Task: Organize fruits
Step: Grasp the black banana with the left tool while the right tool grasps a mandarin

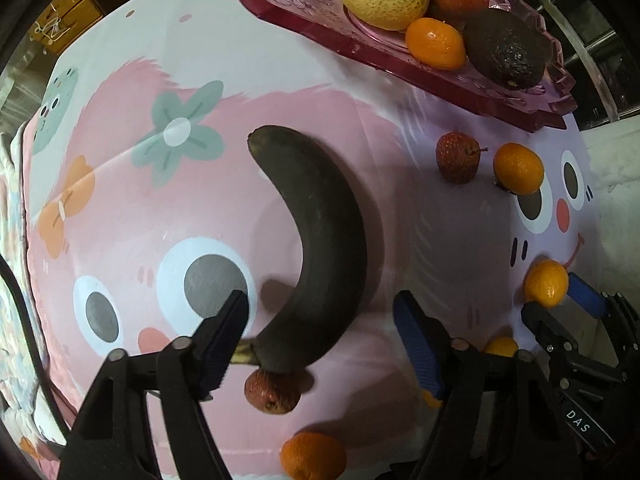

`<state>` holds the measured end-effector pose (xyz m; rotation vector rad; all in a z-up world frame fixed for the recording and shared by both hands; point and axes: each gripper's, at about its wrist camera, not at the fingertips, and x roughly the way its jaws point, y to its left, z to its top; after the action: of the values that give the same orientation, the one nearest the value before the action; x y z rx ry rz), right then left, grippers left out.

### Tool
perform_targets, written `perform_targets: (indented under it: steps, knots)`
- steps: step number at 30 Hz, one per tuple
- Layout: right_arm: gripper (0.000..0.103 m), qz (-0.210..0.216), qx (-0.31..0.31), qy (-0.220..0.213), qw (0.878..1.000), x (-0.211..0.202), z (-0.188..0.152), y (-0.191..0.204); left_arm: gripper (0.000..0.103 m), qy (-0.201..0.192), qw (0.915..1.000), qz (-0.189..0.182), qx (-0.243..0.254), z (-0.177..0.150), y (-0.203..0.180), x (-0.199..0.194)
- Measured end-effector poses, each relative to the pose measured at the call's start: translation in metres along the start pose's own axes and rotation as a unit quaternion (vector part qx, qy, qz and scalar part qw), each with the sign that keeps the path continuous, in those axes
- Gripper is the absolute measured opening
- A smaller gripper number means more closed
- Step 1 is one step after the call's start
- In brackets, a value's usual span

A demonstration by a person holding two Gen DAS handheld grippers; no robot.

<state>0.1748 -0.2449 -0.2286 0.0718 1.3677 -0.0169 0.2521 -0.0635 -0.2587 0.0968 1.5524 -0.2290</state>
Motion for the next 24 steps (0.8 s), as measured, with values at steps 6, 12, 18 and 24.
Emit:
perform_targets:
  steps: [6,12,18,24]
  knots:
    - [0.049,0.007,-0.004,0.011,1.0,0.007,0.0,-0.005,0.055,0.001,1.0,-0.006,-0.002,0.002,-0.002,0.006]
    - [0.042,0.023,-0.014,0.015,1.0,0.011,0.002,-0.005,0.046,-0.014,0.9999,0.0,0.001,0.01,-0.017,0.012]
    - [0.041,0.025,-0.022,0.012,0.999,0.012,0.008,-0.002,0.035,-0.025,0.9997,0.002,-0.009,0.014,-0.017,0.01]
    - [0.041,0.035,-0.02,0.015,0.999,0.01,0.009,-0.007,0.033,-0.035,0.9992,-0.002,-0.018,0.011,-0.013,0.01]
